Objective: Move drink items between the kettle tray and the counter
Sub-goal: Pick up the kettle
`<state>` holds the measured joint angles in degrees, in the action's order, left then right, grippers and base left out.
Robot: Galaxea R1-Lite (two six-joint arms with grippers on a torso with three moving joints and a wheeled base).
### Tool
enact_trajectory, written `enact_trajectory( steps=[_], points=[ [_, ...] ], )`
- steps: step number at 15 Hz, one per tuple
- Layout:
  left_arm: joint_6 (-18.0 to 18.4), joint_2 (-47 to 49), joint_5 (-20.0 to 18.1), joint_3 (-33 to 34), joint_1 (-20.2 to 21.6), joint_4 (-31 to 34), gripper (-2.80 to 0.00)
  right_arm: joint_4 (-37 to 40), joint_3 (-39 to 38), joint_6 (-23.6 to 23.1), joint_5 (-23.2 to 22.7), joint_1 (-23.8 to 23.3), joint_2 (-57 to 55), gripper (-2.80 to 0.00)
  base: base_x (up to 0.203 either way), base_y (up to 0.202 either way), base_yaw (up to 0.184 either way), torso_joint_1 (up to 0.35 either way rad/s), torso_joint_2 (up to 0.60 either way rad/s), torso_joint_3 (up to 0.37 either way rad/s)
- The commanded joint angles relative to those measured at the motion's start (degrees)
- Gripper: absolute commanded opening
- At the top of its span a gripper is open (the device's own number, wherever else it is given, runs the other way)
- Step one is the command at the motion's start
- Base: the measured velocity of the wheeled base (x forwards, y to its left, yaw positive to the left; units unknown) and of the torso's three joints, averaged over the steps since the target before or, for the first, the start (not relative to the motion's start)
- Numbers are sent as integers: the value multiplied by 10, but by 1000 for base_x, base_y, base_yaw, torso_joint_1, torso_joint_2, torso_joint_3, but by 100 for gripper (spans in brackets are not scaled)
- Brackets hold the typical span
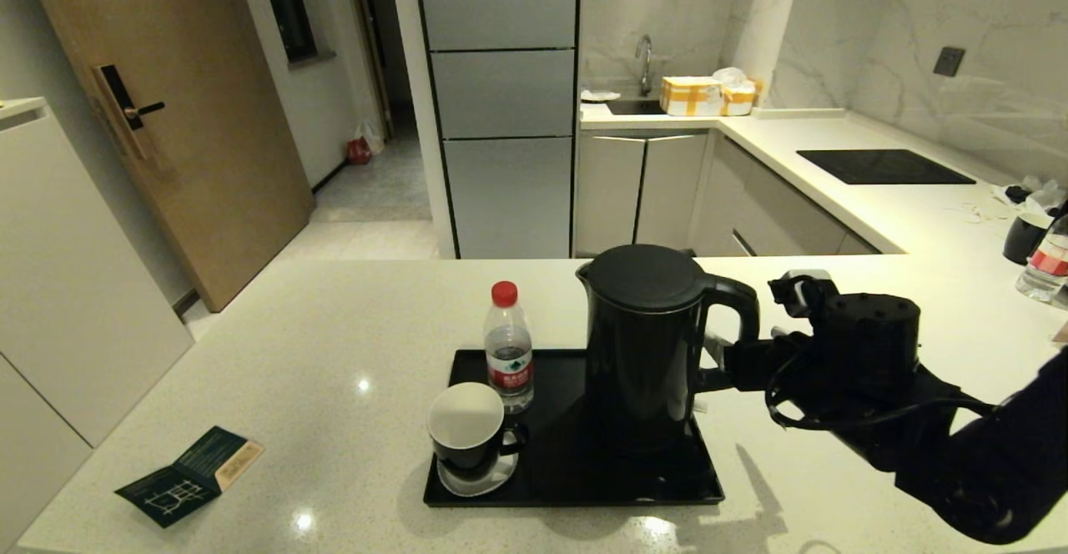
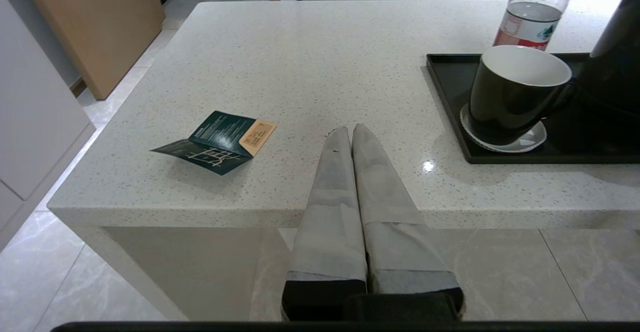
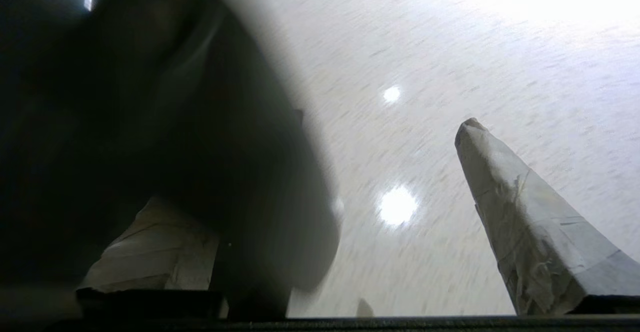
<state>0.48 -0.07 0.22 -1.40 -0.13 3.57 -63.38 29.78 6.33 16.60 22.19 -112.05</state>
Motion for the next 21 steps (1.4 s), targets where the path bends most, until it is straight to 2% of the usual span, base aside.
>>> enact_trajectory(
  steps=[1, 6, 9, 11, 12, 13, 21],
  points=[
    [0, 0, 0, 0, 0, 0, -280, -25, 22, -1, 40, -10, -56, 0, 0, 0, 0, 0, 0, 0],
    [0, 0, 0, 0, 0, 0, -280, -44, 26, -6, 54, -18, -77, 0, 0, 0, 0, 0, 0, 0],
    [0, 0, 0, 0, 0, 0, -280, -97, 39, -16, 91, -22, -118, 0, 0, 0, 0, 0, 0, 0],
    [0, 0, 0, 0, 0, 0, -280, -109, 42, -19, 92, -22, -119, 0, 0, 0, 0, 0, 0, 0],
    [0, 0, 0, 0, 0, 0, -280, -110, 41, -20, 92, -22, -118, -260, 0, 0, 0, 0, 0, 0],
    [0, 0, 0, 0, 0, 0, -280, -112, 39, -19, 90, -22, -114, -280, 0, 0, 0, 0, 0, 0],
    [0, 0, 0, 0, 0, 0, -280, -106, 40, -19, 86, -22, -98, -280, 0, 0, 0, 0, 0, 0]
  ],
)
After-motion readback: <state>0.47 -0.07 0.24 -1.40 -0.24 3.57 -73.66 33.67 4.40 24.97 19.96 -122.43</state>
